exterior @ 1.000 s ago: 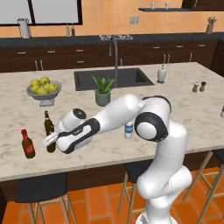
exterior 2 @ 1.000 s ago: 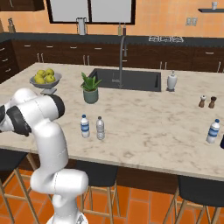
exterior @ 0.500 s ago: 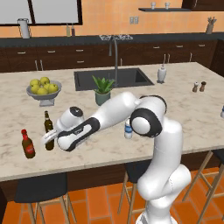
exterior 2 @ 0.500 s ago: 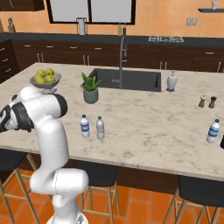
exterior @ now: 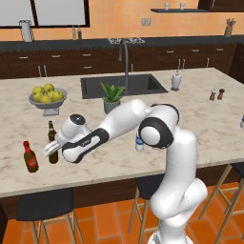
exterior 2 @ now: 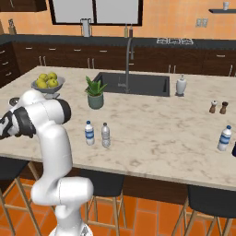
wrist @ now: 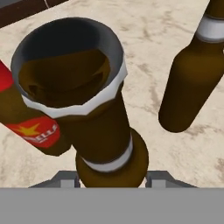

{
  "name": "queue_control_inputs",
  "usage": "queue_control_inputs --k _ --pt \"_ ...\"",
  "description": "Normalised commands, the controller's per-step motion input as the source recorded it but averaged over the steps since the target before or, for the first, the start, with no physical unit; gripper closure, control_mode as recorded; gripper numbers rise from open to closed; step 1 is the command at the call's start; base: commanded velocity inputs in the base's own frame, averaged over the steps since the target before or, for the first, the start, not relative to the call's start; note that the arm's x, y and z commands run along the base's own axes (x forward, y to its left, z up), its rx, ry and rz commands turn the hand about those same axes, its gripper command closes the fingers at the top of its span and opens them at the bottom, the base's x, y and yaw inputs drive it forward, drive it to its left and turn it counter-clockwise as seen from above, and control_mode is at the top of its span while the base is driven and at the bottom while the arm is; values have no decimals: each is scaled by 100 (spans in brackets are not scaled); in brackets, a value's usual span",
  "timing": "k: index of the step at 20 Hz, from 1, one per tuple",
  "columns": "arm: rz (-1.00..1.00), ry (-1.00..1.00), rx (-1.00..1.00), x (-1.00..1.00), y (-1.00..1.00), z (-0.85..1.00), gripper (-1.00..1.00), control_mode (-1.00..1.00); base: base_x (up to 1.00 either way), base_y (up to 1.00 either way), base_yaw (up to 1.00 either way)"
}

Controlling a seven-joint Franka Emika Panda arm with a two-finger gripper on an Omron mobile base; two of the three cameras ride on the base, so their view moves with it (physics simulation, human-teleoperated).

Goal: Move the plastic bottles in the middle to the plastics group, and the glass bottles in the middle to the glass group.

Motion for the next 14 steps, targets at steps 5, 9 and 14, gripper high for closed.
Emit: queue_control_inputs --k 5,9,14 --pt "0 1 -2 0 0 0 100 -100 0 0 0" --pt "0 0 0 0 0 -1 100 -100 0 0 0" --pt "0 0 0 0 0 0 -100 -100 0 0 0"
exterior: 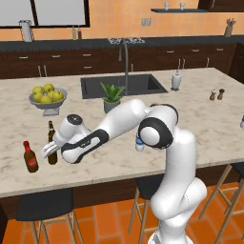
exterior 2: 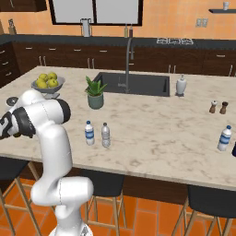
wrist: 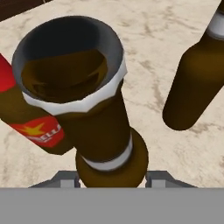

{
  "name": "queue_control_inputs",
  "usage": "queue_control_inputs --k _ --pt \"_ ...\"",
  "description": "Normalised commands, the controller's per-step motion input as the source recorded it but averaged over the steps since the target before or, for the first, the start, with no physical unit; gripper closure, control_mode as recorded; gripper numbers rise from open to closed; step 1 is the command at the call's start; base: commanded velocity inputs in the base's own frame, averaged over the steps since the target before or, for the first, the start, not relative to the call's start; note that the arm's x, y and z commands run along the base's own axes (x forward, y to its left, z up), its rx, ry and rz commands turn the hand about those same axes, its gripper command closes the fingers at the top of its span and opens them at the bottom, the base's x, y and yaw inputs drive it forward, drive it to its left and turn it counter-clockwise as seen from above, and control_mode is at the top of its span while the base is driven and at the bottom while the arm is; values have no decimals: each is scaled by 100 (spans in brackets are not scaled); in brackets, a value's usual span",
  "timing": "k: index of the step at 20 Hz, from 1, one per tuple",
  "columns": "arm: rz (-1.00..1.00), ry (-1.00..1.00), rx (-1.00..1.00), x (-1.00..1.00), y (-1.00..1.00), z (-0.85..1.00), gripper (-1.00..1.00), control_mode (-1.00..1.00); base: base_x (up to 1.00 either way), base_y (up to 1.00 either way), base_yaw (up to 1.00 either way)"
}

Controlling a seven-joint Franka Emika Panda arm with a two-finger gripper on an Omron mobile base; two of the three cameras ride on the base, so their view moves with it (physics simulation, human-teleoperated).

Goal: Move the plastic bottles in the middle to the plastics group, and the glass bottles in the middle to the glass group.

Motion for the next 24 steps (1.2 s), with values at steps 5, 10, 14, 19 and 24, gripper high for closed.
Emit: queue_control_inputs --k 5,10,14,19,24 --pt "0 0 0 0 0 0 -100 -100 0 0 0" --pt "0 0 0 0 0 0 -100 -100 0 0 0" --pt "0 0 0 -2 0 0 -100 -100 0 0 0" --pt "-1 0 0 -26 -24 43 -100 -100 0 0 0" --pt "-4 0 3 -21 -51 100 -100 -100 0 0 0"
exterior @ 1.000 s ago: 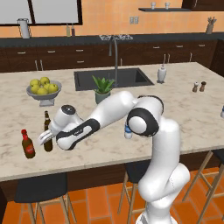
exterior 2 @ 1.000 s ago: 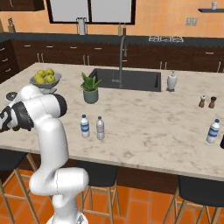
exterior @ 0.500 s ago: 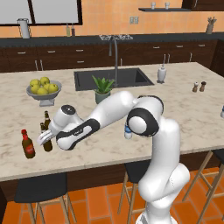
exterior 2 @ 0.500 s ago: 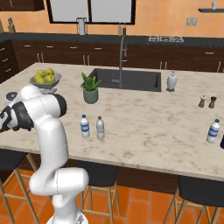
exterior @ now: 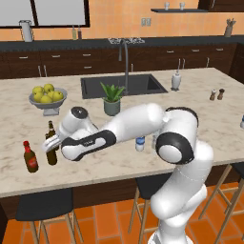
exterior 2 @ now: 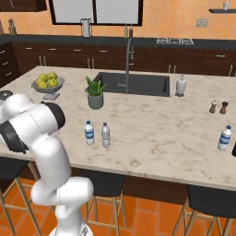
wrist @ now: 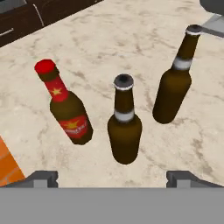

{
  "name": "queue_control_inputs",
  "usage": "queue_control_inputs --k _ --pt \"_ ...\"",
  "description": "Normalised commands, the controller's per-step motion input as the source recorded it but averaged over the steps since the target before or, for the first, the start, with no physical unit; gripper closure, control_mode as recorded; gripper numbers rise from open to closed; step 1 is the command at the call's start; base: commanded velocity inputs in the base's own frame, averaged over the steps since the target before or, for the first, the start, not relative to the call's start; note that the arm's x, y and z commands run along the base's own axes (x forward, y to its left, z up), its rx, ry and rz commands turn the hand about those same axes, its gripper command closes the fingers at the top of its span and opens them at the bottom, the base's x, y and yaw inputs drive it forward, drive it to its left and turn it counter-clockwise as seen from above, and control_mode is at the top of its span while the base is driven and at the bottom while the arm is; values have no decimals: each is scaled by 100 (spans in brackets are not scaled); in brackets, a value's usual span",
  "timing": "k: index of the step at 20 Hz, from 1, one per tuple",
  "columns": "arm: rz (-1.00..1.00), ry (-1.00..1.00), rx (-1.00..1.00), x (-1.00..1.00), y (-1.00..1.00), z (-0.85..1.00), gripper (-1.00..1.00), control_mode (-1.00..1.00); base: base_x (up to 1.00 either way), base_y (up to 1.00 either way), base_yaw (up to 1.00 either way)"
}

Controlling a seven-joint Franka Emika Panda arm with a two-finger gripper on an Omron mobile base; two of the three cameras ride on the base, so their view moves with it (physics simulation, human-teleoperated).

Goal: Move the plastic bottles in the middle to the plastics group, and the glass bottles in the middle to the glass group.

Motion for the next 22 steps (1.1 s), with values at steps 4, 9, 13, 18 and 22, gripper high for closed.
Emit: queue_control_inputs --k 4,9,13,18,22 --pt "-4 0 4 -18 -71 100 -100 -100 0 0 0" --pt "-8 0 1 -15 -91 92 -100 -100 0 0 0" --pt "-13 0 -7 -17 -95 65 -100 -100 0 0 0" --pt "-19 5 -19 -2 -84 30 -100 -100 0 0 0" --pt "-25 12 -24 0 -80 7 -100 -100 0 0 0"
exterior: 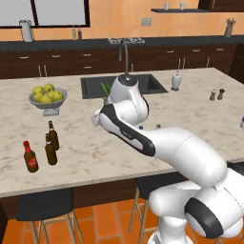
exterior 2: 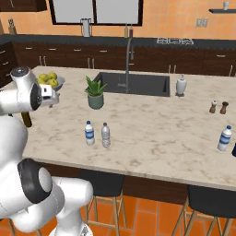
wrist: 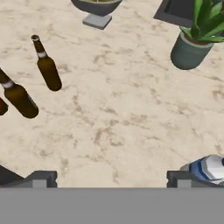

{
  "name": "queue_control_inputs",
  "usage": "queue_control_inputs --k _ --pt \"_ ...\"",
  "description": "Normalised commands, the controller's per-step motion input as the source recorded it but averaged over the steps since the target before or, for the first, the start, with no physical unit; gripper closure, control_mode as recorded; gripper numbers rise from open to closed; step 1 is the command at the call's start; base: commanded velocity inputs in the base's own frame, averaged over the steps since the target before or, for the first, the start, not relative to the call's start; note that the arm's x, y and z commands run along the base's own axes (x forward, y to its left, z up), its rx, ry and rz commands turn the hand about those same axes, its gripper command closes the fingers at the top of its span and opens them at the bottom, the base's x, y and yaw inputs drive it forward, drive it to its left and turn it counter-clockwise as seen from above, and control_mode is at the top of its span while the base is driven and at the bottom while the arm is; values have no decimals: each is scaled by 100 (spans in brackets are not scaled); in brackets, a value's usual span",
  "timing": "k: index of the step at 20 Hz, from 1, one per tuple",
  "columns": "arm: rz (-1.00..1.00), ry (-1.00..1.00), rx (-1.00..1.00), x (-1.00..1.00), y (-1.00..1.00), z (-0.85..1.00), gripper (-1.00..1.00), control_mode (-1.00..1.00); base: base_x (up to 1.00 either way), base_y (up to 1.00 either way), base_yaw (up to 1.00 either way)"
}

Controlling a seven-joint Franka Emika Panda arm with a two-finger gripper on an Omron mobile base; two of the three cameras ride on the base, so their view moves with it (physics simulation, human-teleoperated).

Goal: Move the plastic bottles in the middle to the plastics group, and the glass bottles in the middle to the glass group.

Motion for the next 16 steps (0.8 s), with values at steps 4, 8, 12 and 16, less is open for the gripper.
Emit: queue_control_inputs --k 4,8,12,16 --pt "-34 16 -6 0 -85 -14 -100 -100 0 0 0" --pt "-44 26 2 21 -100 -20 -100 -100 0 0 0" --pt "-39 6 10 30 -99 -32 -100 -100 0 0 0" --pt "-32 0 14 33 -91 -29 -100 -100 0 0 0"
